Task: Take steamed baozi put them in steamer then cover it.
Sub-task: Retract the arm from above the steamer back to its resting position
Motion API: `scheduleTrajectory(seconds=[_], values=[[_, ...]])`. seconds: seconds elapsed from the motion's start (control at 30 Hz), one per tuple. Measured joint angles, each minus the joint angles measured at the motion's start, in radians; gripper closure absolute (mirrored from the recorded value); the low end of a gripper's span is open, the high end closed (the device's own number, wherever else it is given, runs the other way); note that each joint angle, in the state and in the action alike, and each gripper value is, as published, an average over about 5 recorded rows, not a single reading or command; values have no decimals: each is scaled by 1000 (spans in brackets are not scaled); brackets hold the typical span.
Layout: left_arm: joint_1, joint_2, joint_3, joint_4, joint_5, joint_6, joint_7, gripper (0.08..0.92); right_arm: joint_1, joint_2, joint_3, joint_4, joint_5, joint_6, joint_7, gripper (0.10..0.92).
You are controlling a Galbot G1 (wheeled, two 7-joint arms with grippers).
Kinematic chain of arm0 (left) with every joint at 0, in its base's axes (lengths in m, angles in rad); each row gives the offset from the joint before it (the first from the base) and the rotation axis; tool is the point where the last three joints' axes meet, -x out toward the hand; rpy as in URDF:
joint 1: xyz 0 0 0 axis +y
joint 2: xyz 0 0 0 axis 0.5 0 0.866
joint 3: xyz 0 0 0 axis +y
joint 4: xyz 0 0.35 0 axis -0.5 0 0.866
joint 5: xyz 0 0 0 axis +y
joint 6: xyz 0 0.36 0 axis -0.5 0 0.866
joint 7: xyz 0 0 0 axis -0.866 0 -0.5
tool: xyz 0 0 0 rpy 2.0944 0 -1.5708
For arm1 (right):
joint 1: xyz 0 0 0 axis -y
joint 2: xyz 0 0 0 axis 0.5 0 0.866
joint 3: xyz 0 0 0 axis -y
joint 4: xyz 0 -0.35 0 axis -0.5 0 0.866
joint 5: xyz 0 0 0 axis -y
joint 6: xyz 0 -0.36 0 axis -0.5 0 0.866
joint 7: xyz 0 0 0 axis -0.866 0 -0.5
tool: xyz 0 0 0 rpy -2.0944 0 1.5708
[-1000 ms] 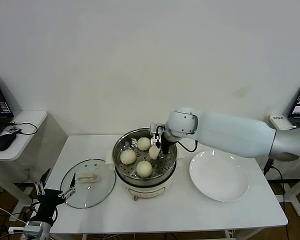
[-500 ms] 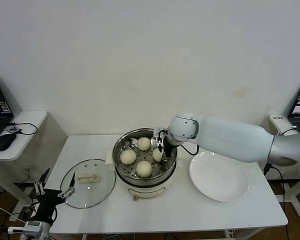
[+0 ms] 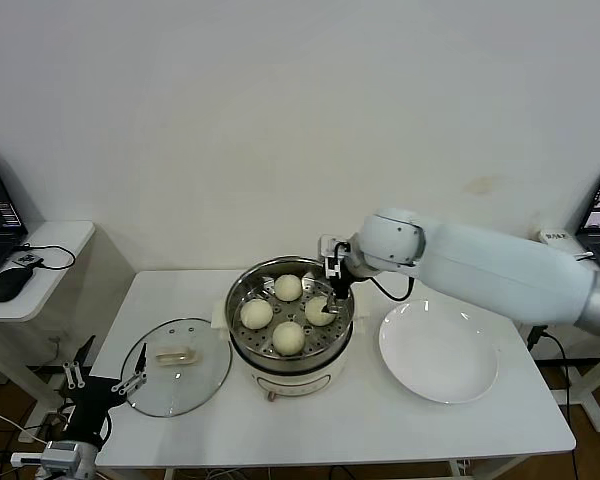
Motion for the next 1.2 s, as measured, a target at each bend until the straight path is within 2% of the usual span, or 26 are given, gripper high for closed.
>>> scheduleTrajectory(seconds=[0.27,0.5,0.87,1.2], values=[[-6,-11,15,11,10,1,-3,177,-287,-181,280,156,15,131,241,203],[-1,-28,22,18,17,-10,-5,177,-741,-219,696,218,-63,353,404,203],[-17,-36,32,81,190,-85,-19,177,-1413,-4,1380,274,-172,665,434,203],[-67,27,-1,203,683,-150,-27,177,-1744,222,1745,304,-227,775,451,202]])
